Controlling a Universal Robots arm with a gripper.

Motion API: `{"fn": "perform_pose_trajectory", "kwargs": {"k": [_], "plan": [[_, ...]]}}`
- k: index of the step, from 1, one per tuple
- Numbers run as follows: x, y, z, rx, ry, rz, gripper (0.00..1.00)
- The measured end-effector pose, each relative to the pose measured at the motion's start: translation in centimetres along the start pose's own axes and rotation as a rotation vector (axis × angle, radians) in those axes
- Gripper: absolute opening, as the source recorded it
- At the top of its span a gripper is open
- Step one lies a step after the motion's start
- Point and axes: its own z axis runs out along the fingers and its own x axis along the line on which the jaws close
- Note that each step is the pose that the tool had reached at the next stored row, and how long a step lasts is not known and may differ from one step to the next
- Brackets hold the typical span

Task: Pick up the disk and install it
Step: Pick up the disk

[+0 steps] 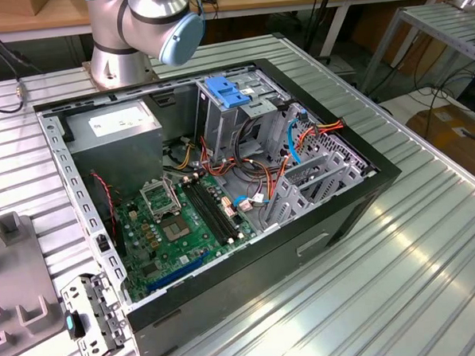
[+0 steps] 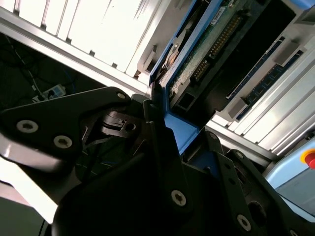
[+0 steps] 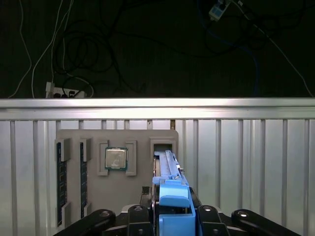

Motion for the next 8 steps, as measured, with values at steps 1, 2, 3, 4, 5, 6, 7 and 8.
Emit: {"fn": "perform_pose_trajectory", "kwargs": {"k": [1,2,3,4,5,6,7,8], "plan": [[0.00,0.00,-0.03,0.0000,0.0000,0.000,0.37],[0.00,0.00,-0.06,0.0000,0.0000,0.000,0.37],[0.00,0.00,-0.08,0.0002,-0.0001,0.000,0.37],[0.00,0.00,-0.13,0.0002,-0.0001,0.000,0.37],[0.00,0.00,-0.17,0.0000,0.0000,0.000,0.37],[0.00,-0.01,-0.20,0.0001,0.0000,0.000,0.37],[0.00,-0.01,-0.23,0.0002,-0.0001,0.000,0.37],[0.00,-0.01,-0.26,0.0001,-0.0001,0.000,0.37]]}}
